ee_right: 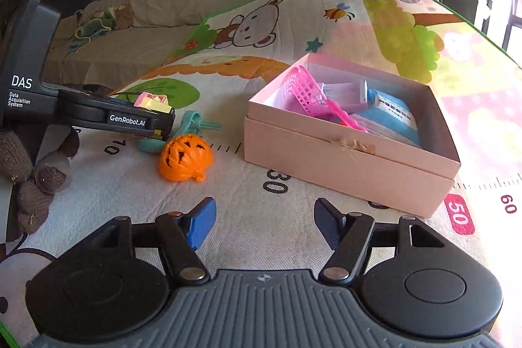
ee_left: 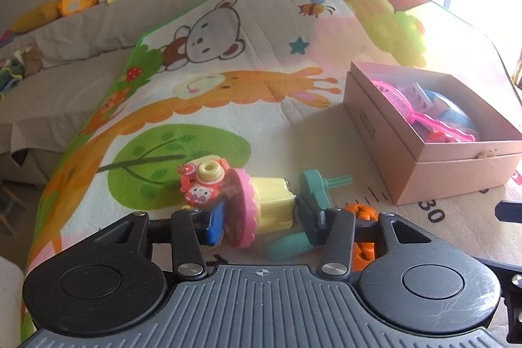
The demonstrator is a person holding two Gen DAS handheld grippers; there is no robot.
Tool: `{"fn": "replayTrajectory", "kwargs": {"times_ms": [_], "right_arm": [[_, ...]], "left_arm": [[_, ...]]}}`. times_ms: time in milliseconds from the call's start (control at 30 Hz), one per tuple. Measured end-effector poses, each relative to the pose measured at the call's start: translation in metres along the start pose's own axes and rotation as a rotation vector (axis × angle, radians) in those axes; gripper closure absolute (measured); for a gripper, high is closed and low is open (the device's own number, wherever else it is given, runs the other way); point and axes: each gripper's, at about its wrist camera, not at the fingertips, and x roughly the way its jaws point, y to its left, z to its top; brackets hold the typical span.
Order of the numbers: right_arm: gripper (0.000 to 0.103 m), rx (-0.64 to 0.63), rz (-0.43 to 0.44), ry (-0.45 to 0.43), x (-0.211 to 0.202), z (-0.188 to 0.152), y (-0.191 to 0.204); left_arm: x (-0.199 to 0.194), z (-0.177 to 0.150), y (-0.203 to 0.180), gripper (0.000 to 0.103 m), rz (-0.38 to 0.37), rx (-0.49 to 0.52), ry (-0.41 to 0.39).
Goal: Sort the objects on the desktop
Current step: 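Grasp the yellow cup toy with the left tool while the right tool grasps the orange pumpkin ball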
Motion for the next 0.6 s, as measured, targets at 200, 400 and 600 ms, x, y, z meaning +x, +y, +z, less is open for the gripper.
{"fn": "replayTrajectory", "kwargs": {"times_ms": [200, 400, 600], "right_arm": [[0.022, -0.145, 0.078, -0.020, 0.022, 0.023, 0.035], [0.025, -0.126, 0.155, 0.064, 0.072, 0.039, 0.051], [0.048, -0.066, 0.160, 0.082, 0.068, 0.032, 0.039]], "left_arm": [[-0.044, -0.022, 0.008, 0.056, 0.024, 0.125, -0.039], [-0.057, -0.027, 0.014, 0.072, 0.042, 0.161, -0.027], [-0.056, -0.028, 0.012, 0.074, 0.039, 0.173, -0.029]]}}
